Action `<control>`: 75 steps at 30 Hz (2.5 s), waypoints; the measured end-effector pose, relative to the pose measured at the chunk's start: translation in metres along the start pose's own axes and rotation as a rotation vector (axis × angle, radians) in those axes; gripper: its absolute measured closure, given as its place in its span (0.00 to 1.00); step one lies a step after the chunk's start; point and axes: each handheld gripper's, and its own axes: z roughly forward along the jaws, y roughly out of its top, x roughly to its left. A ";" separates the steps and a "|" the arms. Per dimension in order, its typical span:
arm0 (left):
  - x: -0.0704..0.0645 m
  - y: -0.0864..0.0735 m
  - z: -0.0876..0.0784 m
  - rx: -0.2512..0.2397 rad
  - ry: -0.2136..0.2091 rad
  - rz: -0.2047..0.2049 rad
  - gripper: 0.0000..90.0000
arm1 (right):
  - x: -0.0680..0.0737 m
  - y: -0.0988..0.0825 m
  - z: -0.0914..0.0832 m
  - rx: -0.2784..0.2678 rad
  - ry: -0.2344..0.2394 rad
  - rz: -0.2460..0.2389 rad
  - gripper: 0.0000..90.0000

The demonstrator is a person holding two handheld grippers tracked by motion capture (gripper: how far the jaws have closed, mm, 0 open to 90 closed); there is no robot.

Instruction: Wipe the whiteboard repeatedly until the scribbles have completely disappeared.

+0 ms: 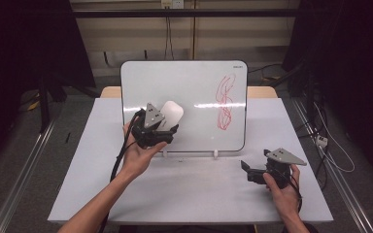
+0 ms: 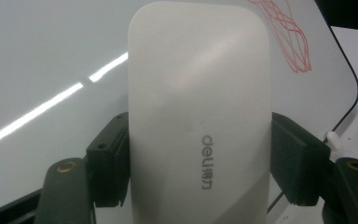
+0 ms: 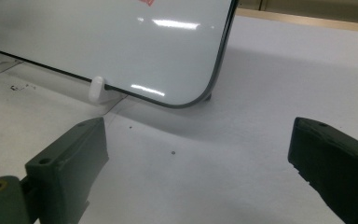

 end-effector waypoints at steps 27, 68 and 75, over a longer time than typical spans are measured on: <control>-0.022 0.059 0.040 -0.034 0.010 0.067 0.34 | -0.002 -0.002 -0.005 -0.008 0.010 -0.006 0.05; -0.024 0.118 0.087 -0.045 0.034 0.103 0.34 | -0.001 -0.002 -0.003 -0.004 0.021 -0.002 0.05; -0.024 0.124 0.098 -0.031 0.038 0.104 0.34 | -0.002 -0.002 -0.003 -0.004 0.023 -0.001 0.05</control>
